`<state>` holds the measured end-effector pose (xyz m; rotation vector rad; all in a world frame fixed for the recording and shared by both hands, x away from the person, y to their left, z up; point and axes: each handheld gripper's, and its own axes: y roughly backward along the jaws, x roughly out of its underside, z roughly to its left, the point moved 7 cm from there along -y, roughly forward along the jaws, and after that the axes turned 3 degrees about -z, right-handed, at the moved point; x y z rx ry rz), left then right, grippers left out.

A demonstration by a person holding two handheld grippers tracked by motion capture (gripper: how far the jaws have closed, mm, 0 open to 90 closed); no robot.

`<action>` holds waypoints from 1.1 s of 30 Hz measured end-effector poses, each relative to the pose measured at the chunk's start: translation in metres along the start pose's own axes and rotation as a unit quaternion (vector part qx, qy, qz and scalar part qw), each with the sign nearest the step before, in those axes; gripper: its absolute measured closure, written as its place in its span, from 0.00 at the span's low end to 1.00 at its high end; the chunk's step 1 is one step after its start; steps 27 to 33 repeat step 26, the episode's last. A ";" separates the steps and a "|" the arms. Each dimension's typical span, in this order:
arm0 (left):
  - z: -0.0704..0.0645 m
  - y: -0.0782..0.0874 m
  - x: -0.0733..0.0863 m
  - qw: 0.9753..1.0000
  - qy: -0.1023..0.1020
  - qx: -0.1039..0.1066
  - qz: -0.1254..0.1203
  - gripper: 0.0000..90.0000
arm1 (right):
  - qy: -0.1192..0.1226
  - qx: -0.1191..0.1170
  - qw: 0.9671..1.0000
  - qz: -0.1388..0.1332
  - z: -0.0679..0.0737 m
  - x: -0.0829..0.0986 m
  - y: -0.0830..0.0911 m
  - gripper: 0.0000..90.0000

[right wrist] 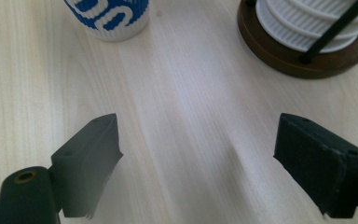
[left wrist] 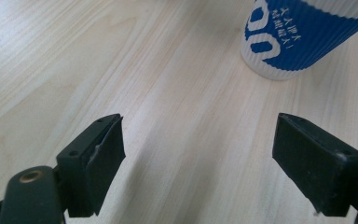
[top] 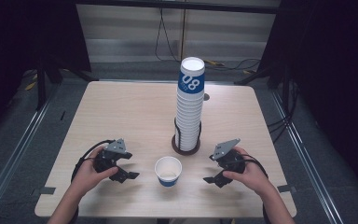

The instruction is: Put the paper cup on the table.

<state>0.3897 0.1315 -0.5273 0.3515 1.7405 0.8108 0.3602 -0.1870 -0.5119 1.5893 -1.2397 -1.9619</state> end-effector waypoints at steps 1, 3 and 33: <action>0.001 0.000 0.000 1.000 0.001 0.000 -0.001 0.18 | -0.002 0.002 1.000 0.001 -0.001 0.002 0.000 0.15; 0.001 0.000 0.000 1.000 0.003 0.000 -0.007 0.18 | -0.006 0.001 1.000 0.001 -0.001 0.005 0.000 0.15; 0.009 0.001 0.008 1.000 0.004 -0.006 -0.002 0.19 | -0.023 0.037 0.999 -0.003 -0.012 0.024 0.004 0.15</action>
